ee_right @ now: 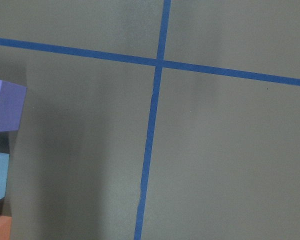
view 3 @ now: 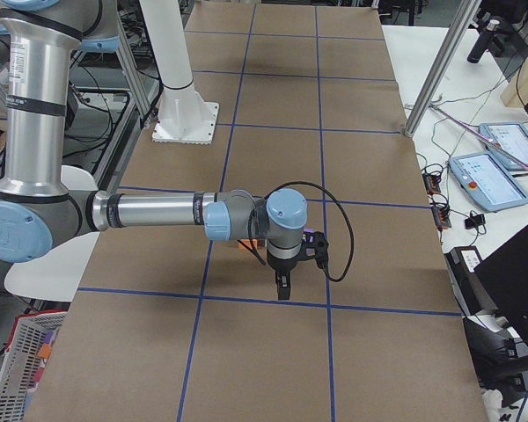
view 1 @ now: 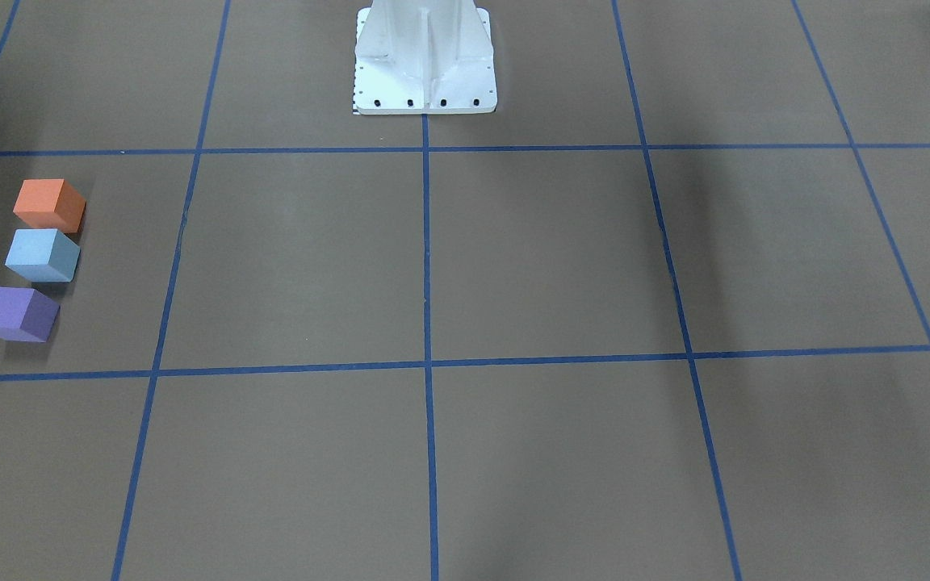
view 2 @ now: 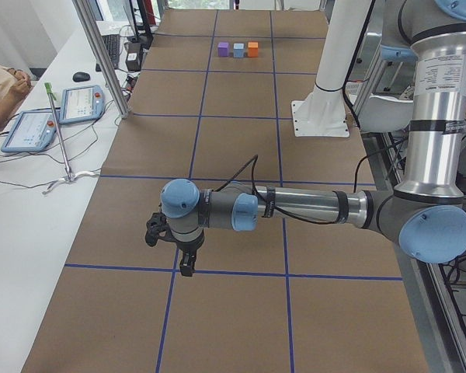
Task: Place blue block between orange and purple blocks
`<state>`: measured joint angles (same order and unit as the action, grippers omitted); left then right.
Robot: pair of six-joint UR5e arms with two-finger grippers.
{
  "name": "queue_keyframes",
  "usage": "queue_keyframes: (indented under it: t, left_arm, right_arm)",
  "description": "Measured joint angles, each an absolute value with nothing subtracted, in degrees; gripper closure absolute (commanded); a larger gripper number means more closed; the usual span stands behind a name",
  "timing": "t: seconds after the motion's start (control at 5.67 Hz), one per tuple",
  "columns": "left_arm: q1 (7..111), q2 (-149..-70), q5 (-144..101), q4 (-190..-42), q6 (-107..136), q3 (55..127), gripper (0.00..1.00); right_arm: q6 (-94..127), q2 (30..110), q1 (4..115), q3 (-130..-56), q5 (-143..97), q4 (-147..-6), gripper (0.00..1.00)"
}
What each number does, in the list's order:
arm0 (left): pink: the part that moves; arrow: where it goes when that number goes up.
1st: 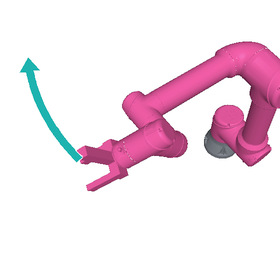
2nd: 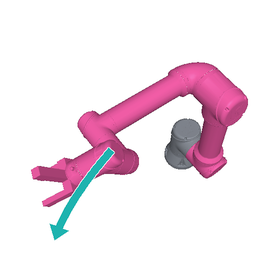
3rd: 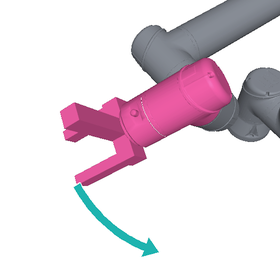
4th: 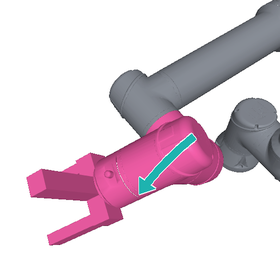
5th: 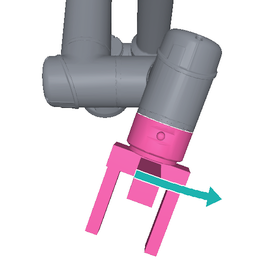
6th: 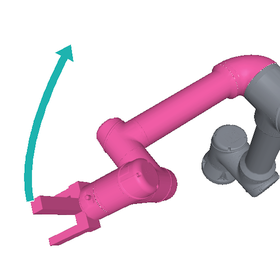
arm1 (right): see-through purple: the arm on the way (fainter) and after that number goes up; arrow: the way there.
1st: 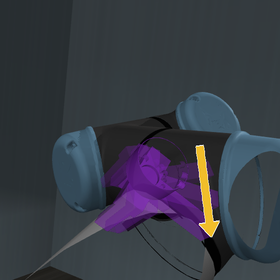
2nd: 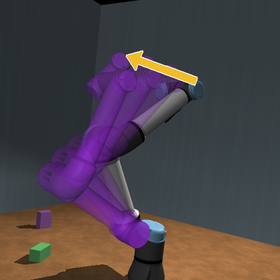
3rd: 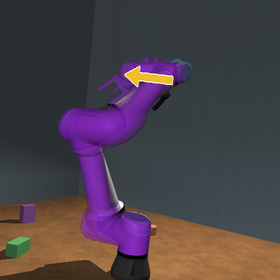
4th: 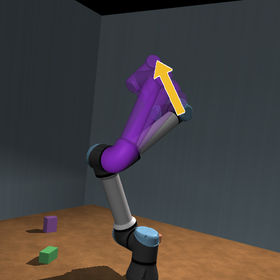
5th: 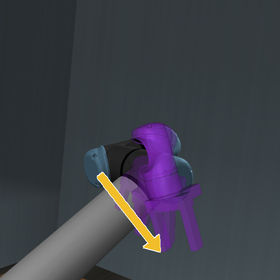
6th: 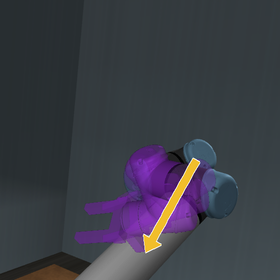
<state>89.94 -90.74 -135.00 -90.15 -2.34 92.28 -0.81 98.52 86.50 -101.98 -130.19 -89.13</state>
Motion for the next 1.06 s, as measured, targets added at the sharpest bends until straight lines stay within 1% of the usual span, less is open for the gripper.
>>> queue_keyframes:
  t: [1.06]
  left_arm:
    - [89.91,-90.44,-135.03,-90.09,-2.37,92.32,0.00]
  right_arm:
    - [-1.22,99.29,86.57,-102.62,-130.19,-84.52,0.00]
